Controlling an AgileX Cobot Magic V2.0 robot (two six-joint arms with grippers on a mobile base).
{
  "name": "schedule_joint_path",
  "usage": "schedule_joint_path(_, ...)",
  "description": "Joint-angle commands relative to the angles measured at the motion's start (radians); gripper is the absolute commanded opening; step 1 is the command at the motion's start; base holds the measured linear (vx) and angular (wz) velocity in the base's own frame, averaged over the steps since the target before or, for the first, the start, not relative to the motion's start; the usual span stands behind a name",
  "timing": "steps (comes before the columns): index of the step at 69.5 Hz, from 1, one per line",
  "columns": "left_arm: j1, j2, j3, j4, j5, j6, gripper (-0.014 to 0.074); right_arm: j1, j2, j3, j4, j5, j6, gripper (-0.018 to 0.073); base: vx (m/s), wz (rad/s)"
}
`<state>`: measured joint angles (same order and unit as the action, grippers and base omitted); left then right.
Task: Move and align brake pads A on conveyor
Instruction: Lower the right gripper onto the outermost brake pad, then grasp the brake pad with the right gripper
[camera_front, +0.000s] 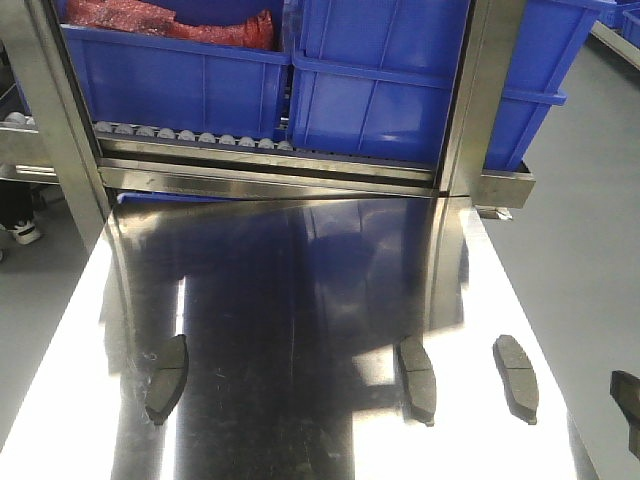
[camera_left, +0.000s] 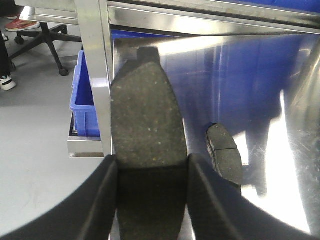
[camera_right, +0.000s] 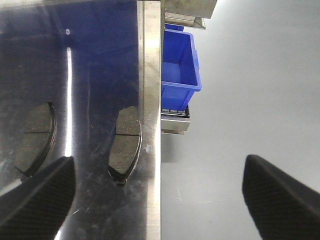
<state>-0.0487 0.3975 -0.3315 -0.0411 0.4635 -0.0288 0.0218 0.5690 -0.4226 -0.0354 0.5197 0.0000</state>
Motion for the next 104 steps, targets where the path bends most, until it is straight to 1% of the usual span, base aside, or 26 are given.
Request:
schedule_joint_path(1, -0.005, 0.005, -0.028, -0.004, -0.096, 0.000, 0.0146, -0.004, 0.040, -0.046, 0.011, -0.059, 0.022, 0.0721, 0.00, 0.00)
schedule_joint_path(15, -0.005, 0.005, -0.028, -0.004, -0.096, 0.000, 0.0146, -0.004, 0.258, -0.166, 0.012, 0.013, 0.014, 0.0697, 0.00, 0.00)
schedule_joint_path(26, -0.005, 0.005, -0.028, -0.004, -0.096, 0.000, 0.0146, -0.004, 0.460, -0.271, 0.015, 0.001, -0.022, 0.0665, 0.00, 0.00)
schedule_joint_path(35, -0.005, 0.005, -0.028, -0.004, -0.096, 0.000, 0.0146, 0.002, 0.606, -0.350, 0.035, -0.002, -0.029, 0.0645, 0.00, 0.00)
schedule_joint_path(41, -0.005, 0.005, -0.028, -0.004, -0.096, 0.000, 0.0146, 0.042, 0.703, -0.400, 0.041, -0.002, -0.034, 0.0642, 0.00, 0.00)
schedule_joint_path(42, -0.005, 0.005, -0.028, -0.004, -0.096, 0.000, 0.0146, 0.101, 0.874, -0.493, 0.035, 0.023, 0.000, 0.0638, 0.00, 0.00)
schedule_joint_path(52, -0.005, 0.005, -0.028, -0.004, -0.096, 0.000, 0.0146, 0.106, 1.007, -0.585, 0.035, 0.129, 0.034, 0.0634, 0.00, 0.00)
schedule_joint_path(62, -0.005, 0.005, -0.028, -0.004, -0.096, 0.000, 0.0146, 0.106, 1.085, -0.642, 0.035, 0.208, 0.036, 0.0631, 0.00, 0.00)
schedule_joint_path(75, -0.005, 0.005, -0.028, -0.004, -0.096, 0.000, 0.0146, 0.106, 1.140, -0.652, 0.035, 0.246, 0.035, 0.0616, 0.00, 0.00)
schedule_joint_path(104, -0.005, 0.005, -0.028, -0.004, -0.096, 0.000, 0.0146, 0.106, 1.190, -0.652, 0.035, 0.244, 0.033, 0.0533, 0.00, 0.00)
